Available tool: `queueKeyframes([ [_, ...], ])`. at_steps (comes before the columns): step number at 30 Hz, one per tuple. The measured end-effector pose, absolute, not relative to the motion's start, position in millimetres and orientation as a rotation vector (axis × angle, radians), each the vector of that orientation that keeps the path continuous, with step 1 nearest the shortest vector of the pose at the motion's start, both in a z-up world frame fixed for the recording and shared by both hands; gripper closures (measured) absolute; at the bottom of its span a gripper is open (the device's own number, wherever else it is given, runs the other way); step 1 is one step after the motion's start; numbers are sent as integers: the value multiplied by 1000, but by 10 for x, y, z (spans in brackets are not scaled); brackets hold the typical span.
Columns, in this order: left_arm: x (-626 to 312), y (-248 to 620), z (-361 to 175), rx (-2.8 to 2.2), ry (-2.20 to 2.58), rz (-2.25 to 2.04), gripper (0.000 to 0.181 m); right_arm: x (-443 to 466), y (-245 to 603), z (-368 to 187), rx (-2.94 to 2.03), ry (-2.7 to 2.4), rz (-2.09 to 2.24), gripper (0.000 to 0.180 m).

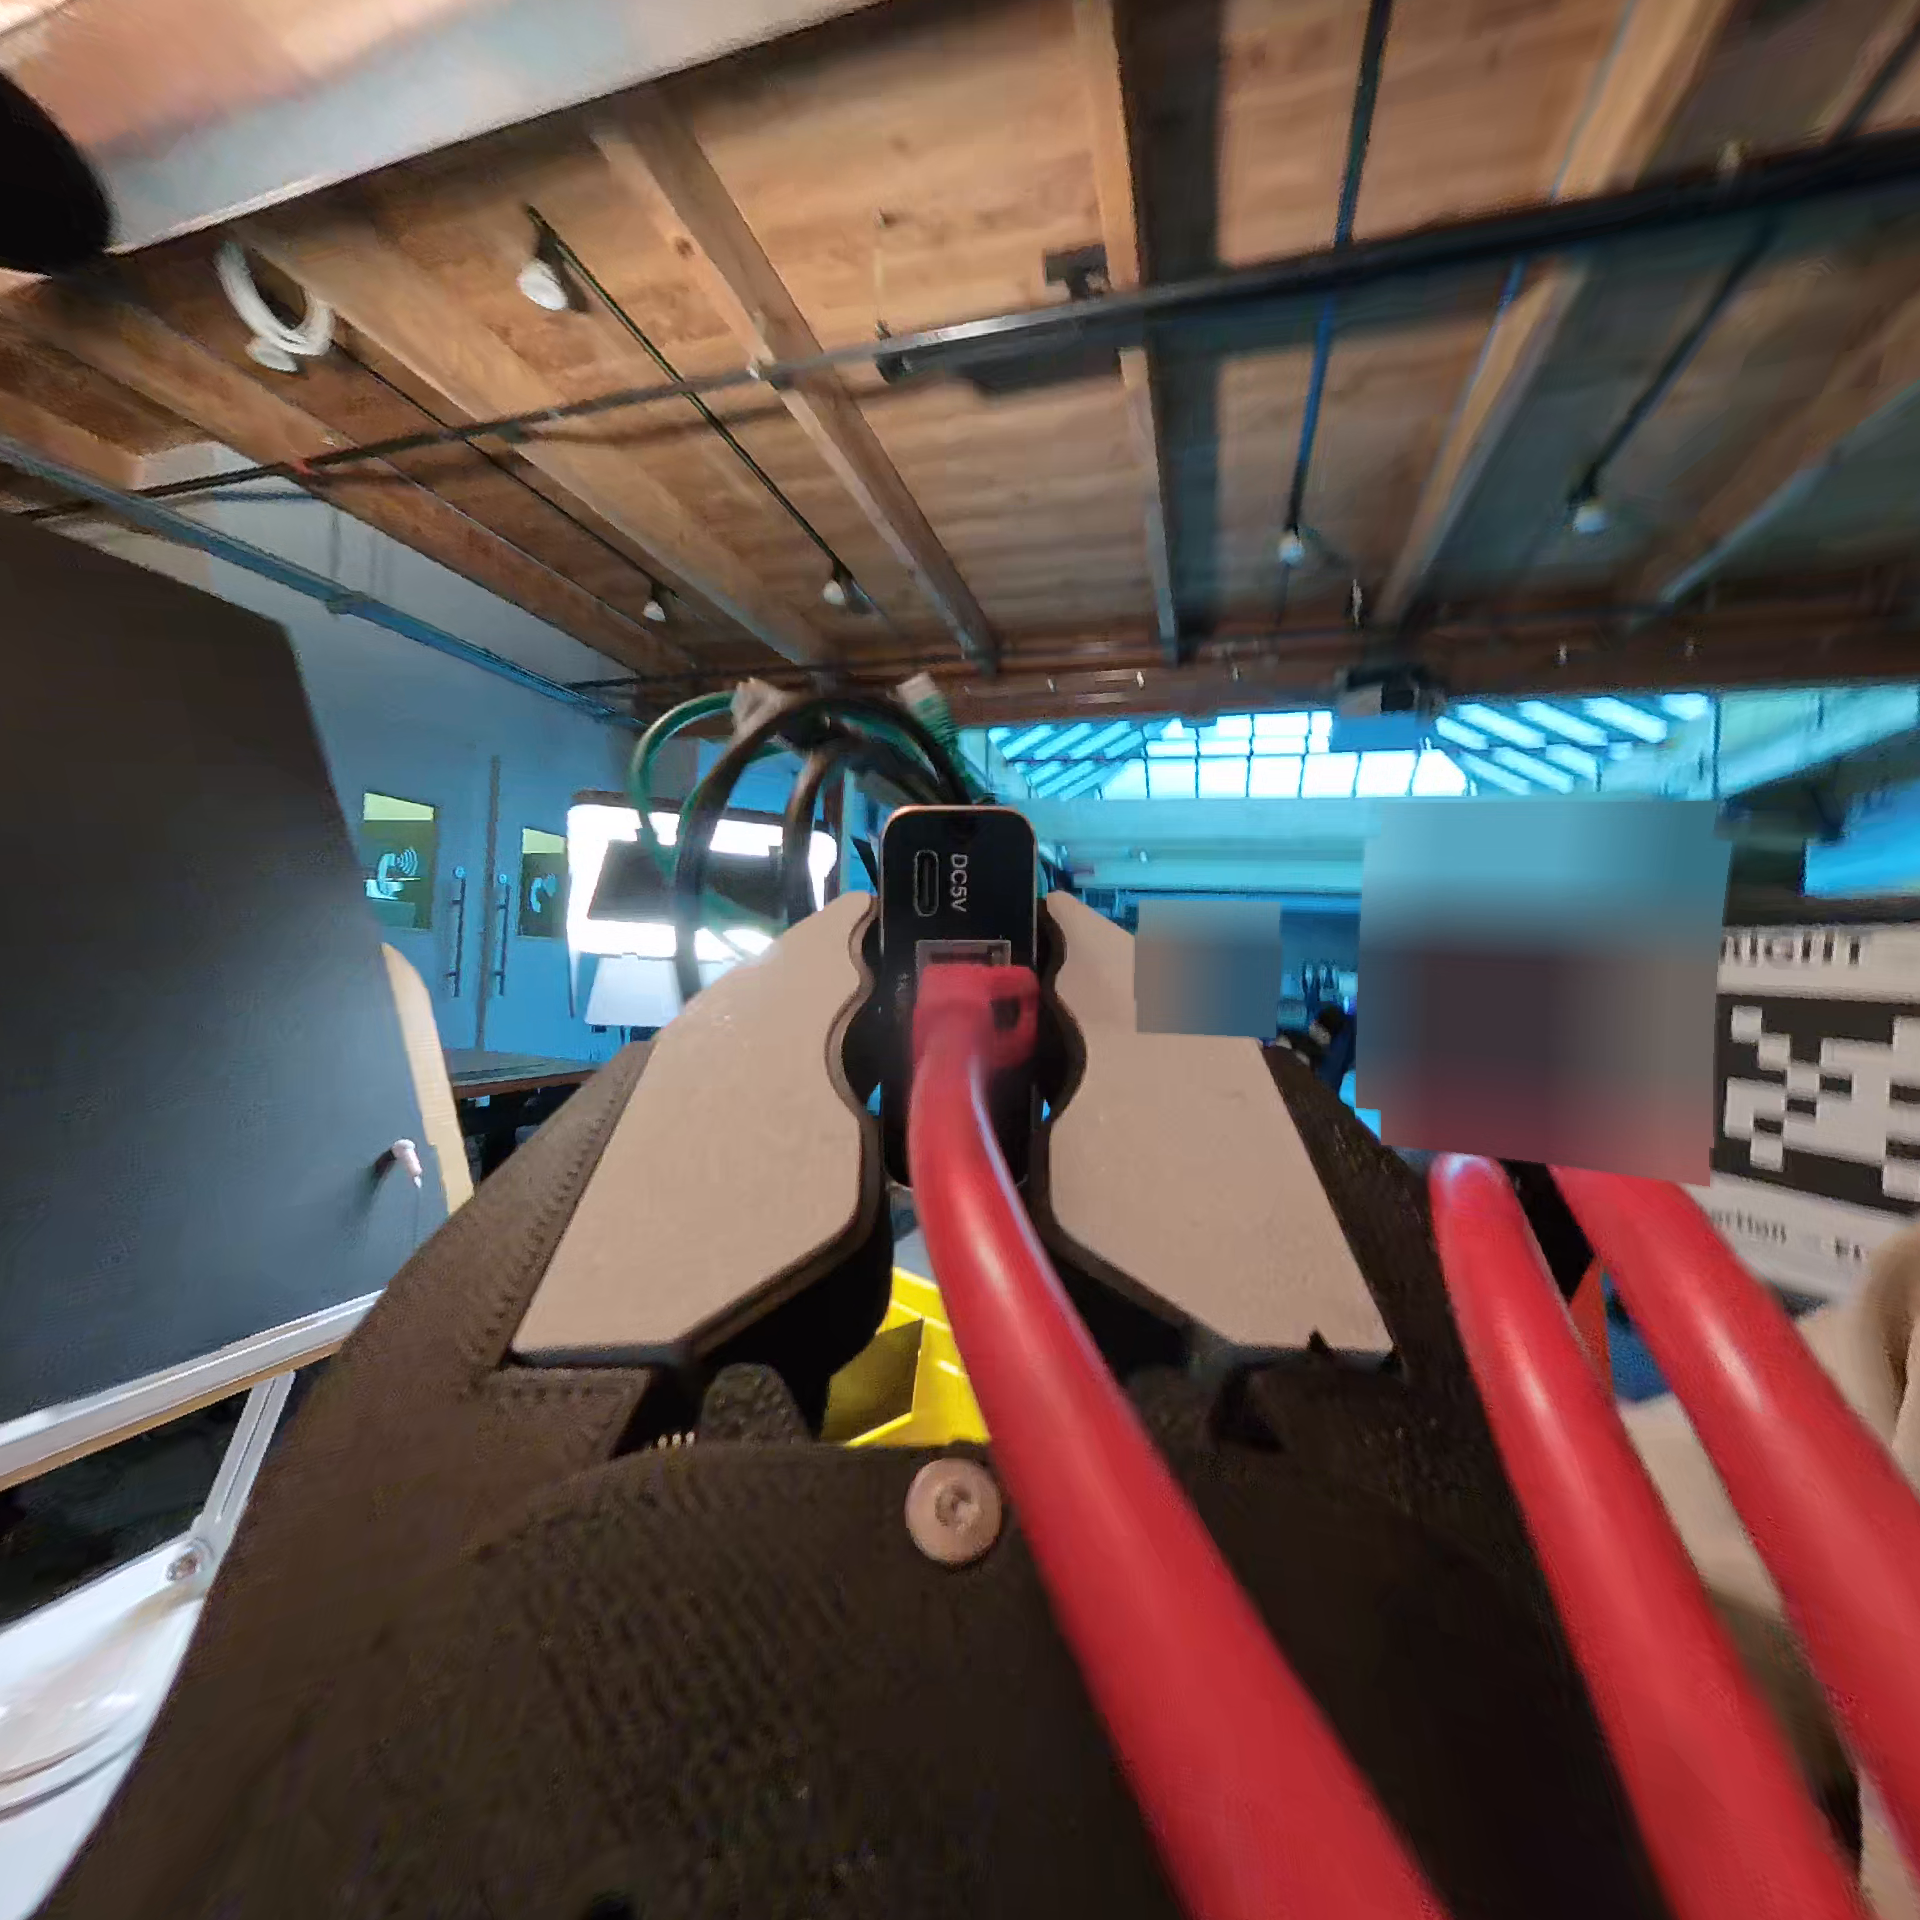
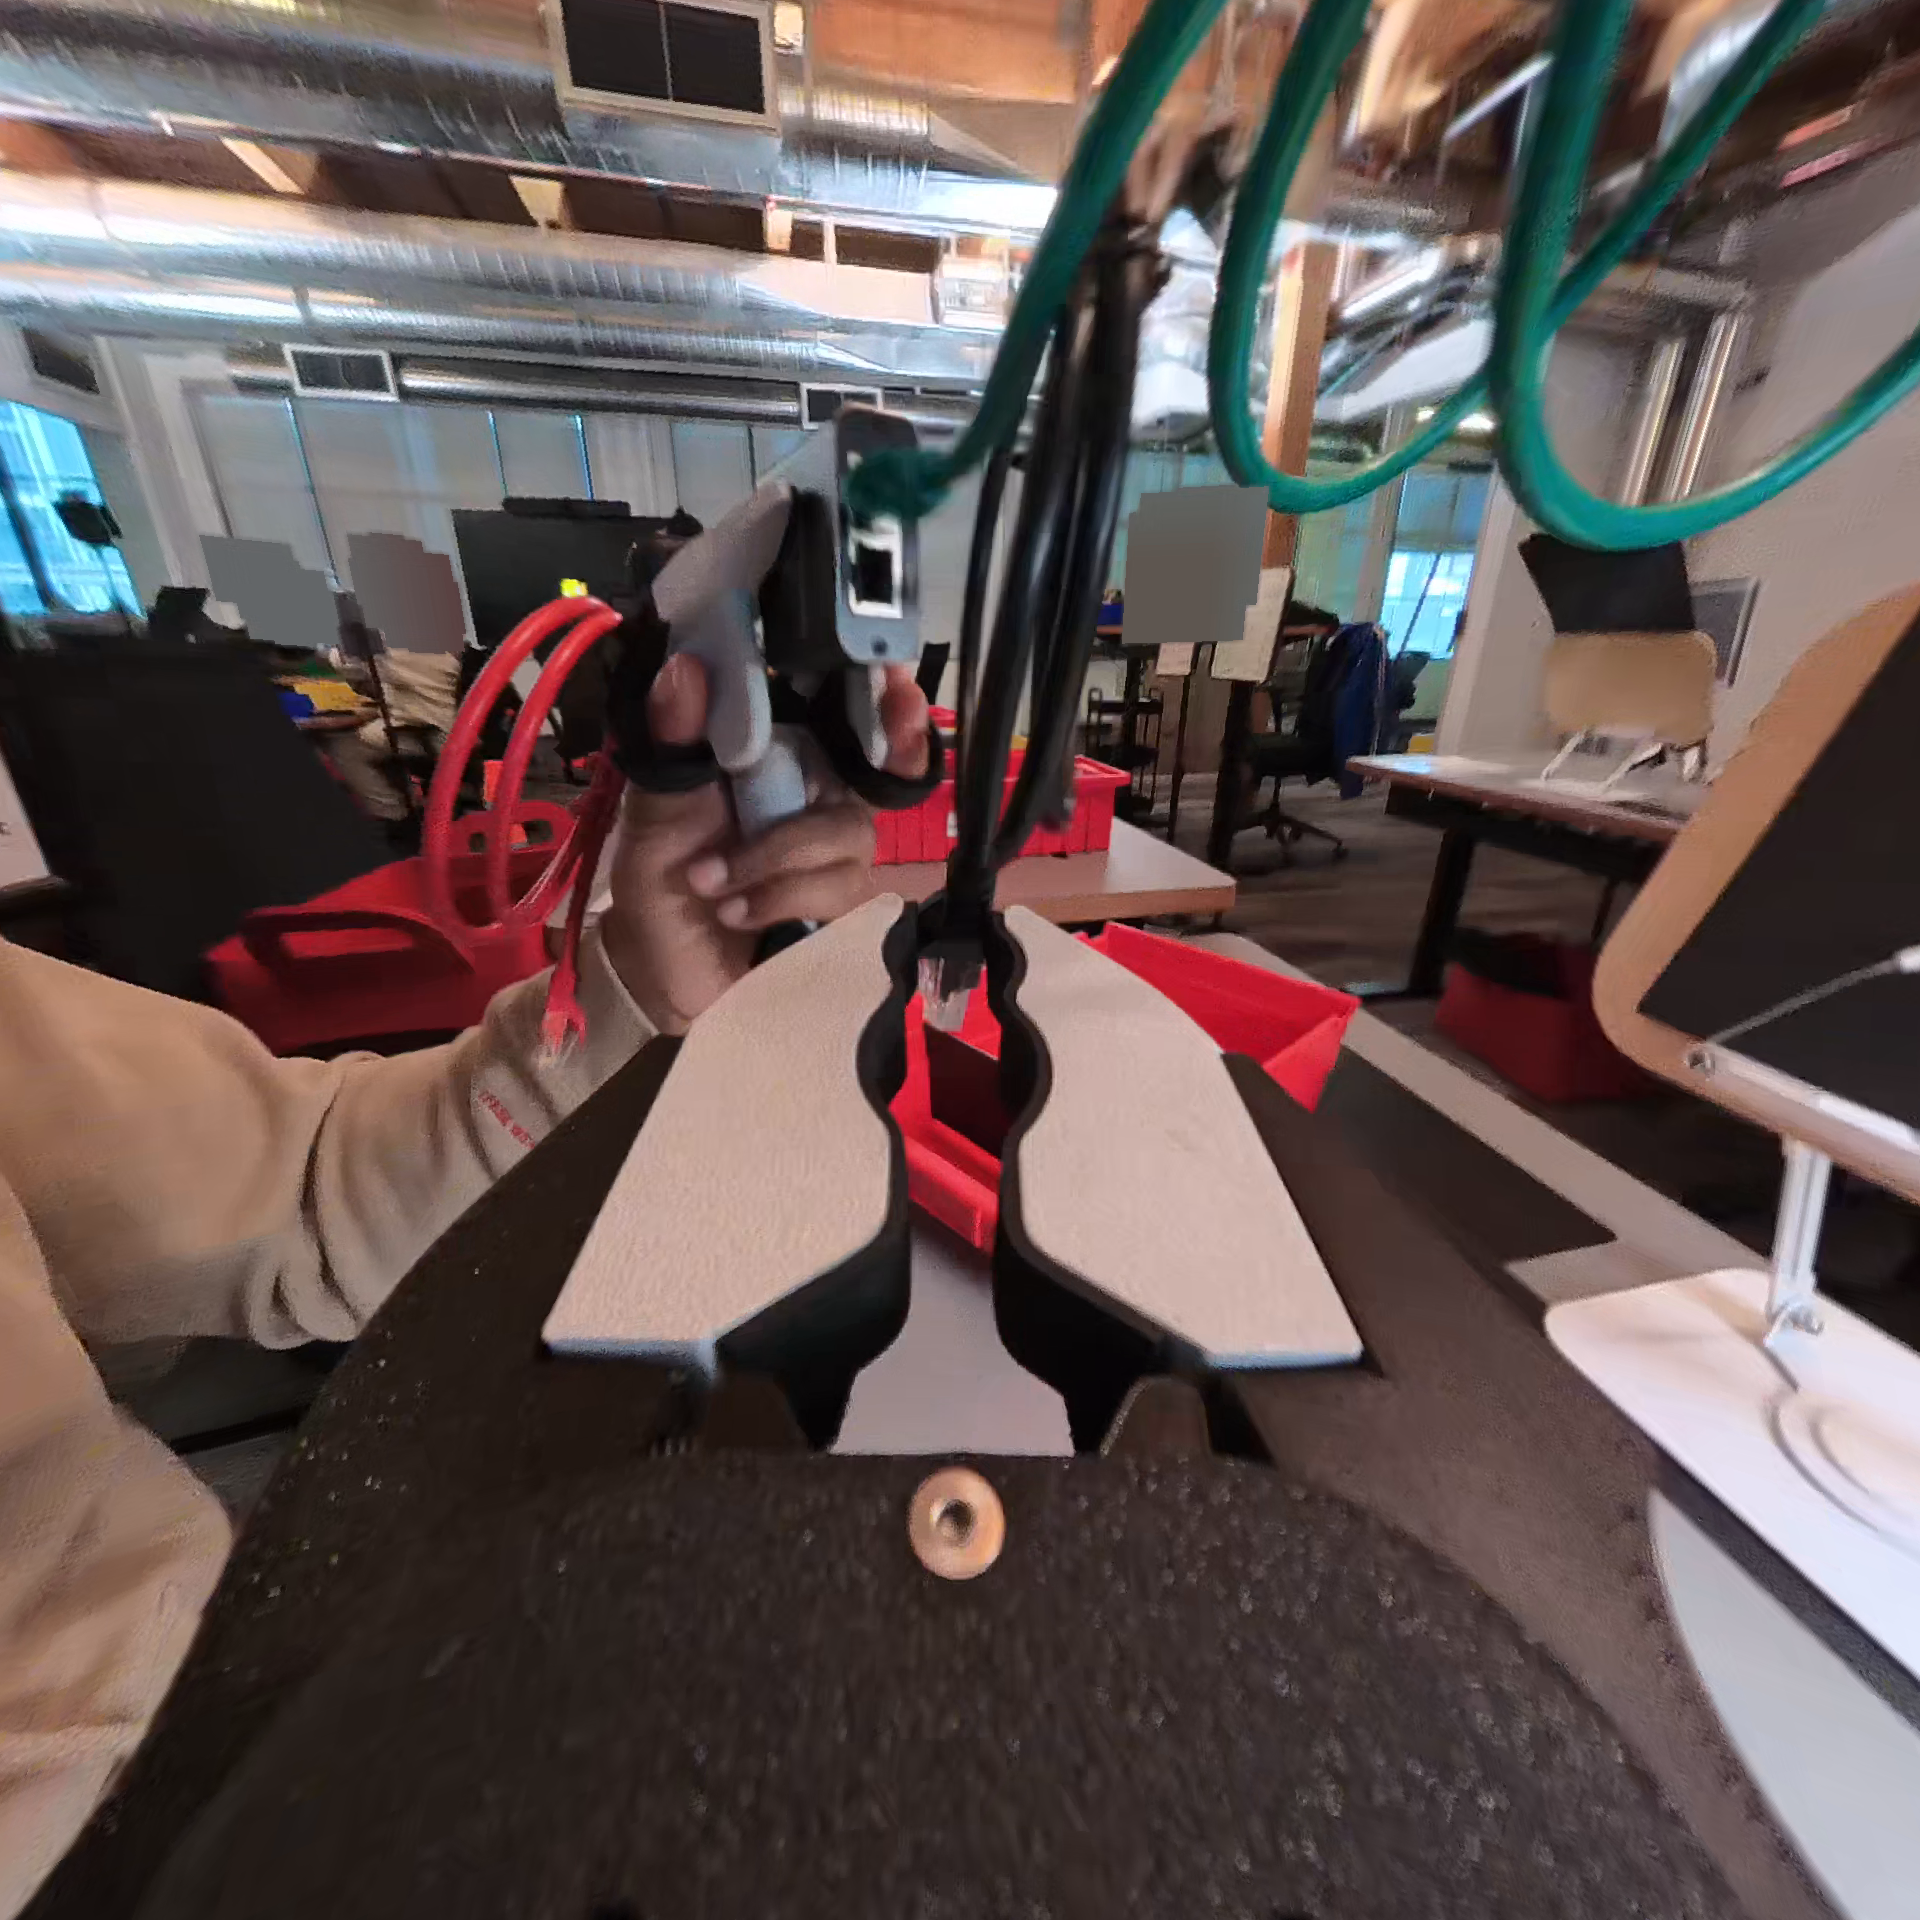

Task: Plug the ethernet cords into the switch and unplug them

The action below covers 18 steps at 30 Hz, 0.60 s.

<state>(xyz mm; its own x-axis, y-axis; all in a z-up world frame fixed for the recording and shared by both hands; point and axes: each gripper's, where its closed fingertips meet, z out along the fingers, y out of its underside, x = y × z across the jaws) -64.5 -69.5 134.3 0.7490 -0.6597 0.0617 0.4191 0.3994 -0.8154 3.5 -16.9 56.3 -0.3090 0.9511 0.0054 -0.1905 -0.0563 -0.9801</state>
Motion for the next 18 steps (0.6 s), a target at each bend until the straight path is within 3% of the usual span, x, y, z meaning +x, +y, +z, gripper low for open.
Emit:
queueKeyframes([
  [5, -1178, -770, 1427, -896, 144, -663, 155, 131, 133, 532, -974, -1245, 1558, 169],
  [8, -1310, -772, 1416, -919, 129, -642, 156, 203, 304, 483, -991, -1273, 1464, 180],
  [18, -1258, -708, 1367, -953, 141, -622, 156, 335, 337, 272, -1023, -1537, 1140, 180],
])
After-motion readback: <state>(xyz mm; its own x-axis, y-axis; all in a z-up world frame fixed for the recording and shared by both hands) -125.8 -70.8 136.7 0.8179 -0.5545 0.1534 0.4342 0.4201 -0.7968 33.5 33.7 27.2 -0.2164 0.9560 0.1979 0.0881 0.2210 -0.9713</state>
